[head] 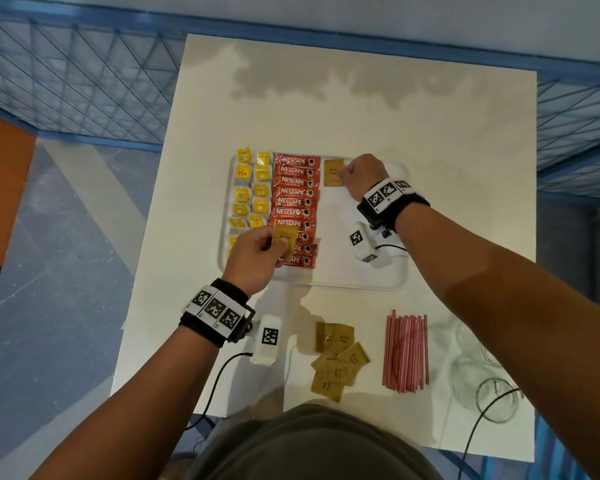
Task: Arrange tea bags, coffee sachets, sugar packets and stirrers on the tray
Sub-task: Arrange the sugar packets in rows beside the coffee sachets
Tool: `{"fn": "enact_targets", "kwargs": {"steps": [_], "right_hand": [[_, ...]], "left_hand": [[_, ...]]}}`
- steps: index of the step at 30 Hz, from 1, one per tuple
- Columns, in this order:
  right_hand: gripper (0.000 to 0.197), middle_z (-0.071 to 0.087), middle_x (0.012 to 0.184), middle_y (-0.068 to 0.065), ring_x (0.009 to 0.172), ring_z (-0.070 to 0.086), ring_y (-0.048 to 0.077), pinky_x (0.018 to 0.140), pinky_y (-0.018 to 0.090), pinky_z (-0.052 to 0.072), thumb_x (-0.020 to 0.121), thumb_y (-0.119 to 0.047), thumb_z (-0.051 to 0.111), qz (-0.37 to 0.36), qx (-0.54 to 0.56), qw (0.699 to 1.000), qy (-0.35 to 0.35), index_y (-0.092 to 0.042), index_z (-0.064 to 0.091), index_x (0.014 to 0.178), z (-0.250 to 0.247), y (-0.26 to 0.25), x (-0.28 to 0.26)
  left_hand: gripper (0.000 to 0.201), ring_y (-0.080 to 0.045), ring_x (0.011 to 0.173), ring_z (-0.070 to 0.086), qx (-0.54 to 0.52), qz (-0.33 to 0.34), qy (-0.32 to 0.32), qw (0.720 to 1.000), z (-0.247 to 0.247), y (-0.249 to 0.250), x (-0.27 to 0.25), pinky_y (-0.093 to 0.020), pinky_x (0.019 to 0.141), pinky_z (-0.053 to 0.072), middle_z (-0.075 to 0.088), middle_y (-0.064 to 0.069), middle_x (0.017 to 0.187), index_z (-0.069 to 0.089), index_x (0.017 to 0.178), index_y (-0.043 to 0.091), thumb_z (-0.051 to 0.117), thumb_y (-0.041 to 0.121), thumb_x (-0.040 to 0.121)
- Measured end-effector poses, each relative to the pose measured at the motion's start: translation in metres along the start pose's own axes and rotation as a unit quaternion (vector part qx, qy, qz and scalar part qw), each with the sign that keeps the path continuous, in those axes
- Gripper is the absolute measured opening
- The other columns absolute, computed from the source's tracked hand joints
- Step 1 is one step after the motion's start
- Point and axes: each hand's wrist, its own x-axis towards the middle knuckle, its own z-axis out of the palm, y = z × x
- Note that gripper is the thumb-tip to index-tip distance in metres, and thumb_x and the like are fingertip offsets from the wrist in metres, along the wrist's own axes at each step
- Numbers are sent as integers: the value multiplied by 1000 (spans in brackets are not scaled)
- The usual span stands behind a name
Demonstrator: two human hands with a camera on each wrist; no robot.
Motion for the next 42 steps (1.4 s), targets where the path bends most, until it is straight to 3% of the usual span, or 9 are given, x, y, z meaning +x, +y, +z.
{"fn": "enact_targets", "kwargs": {"steps": [9, 11, 13, 16, 18, 22, 30, 35, 42], "right_hand": [[29, 63, 70, 3, 54, 54, 17, 46, 23, 35, 95, -33, 63, 4, 4, 1000, 4, -8, 73, 86, 4, -6, 1], [31, 67, 73, 5, 55, 55, 17, 47, 23, 38, 96, -34, 63, 0, 8, 1000, 0, -7, 75, 86, 3, -6, -1], [35, 64, 67, 5, 54, 54, 20, 50, 25, 42, 96, -32, 61, -9, 10, 1000, 2, -5, 73, 77, 2, -5, -5], [47, 42, 50, 0, 45, 39, 19, 53, 29, 41, 96, -26, 57, -24, 27, 999, 15, -16, 47, 52, 0, -5, -18], [48, 43, 49, 3, 47, 40, 19, 55, 32, 47, 96, -24, 56, -41, 46, 998, 20, -15, 44, 50, -2, -4, -30], [38, 70, 74, 13, 66, 63, 26, 64, 28, 52, 96, -30, 58, -88, 105, 990, -15, -1, 68, 73, -4, 1, -60], [27, 72, 76, -5, 67, 63, 10, 71, 35, 55, 97, -34, 64, -123, 218, 967, -47, -15, 76, 83, 3, 17, -99], [12, 71, 77, -15, 75, 67, 6, 76, 30, 56, 93, -32, 70, -106, 238, 965, -36, -23, 77, 89, 9, 24, -103], [14, 71, 77, -10, 71, 64, 8, 73, 30, 55, 96, -26, 66, -119, 232, 964, -52, -21, 76, 89, 7, 24, -97]], "left_hand": [[9, -9, 65, 66, -29, -8, 5, 1000, 4, 9, 20, -21, 55, 53, 67, -9, 82, 70, 100, 3, 63, 8, 96], [9, -8, 63, 66, -26, -4, 6, 1000, 4, 14, 25, -21, 54, 52, 65, -14, 81, 68, 90, 4, 62, 6, 97], [19, -9, 62, 65, -7, 3, 7, 1000, 6, 17, 30, -21, 54, 52, 65, -14, 77, 64, 78, 8, 61, 5, 97], [18, -14, 65, 64, 15, -1, 11, 1000, 9, 22, 40, -26, 59, 54, 69, -15, 77, 65, 86, -4, 61, 8, 97], [18, -19, 68, 64, 29, 1, 11, 1000, 10, 24, 47, -31, 63, 54, 72, -17, 79, 67, 88, -3, 62, 11, 97], [17, -18, 65, 63, 44, 20, 11, 999, 14, 31, 56, -31, 62, 53, 72, -17, 79, 71, 85, 3, 63, 14, 96], [15, -1, 54, 57, 66, 58, 8, 996, 26, 37, 57, -12, 55, 45, 67, -4, 70, 73, 86, 5, 67, 15, 95], [18, -5, 54, 52, 75, 75, -17, 994, 29, 35, 58, -15, 56, 44, 64, -6, 68, 73, 82, 8, 67, 19, 95], [14, -6, 58, 58, 70, 83, -13, 994, 33, 35, 61, -21, 60, 50, 69, -7, 71, 74, 89, 9, 67, 20, 95]]}}
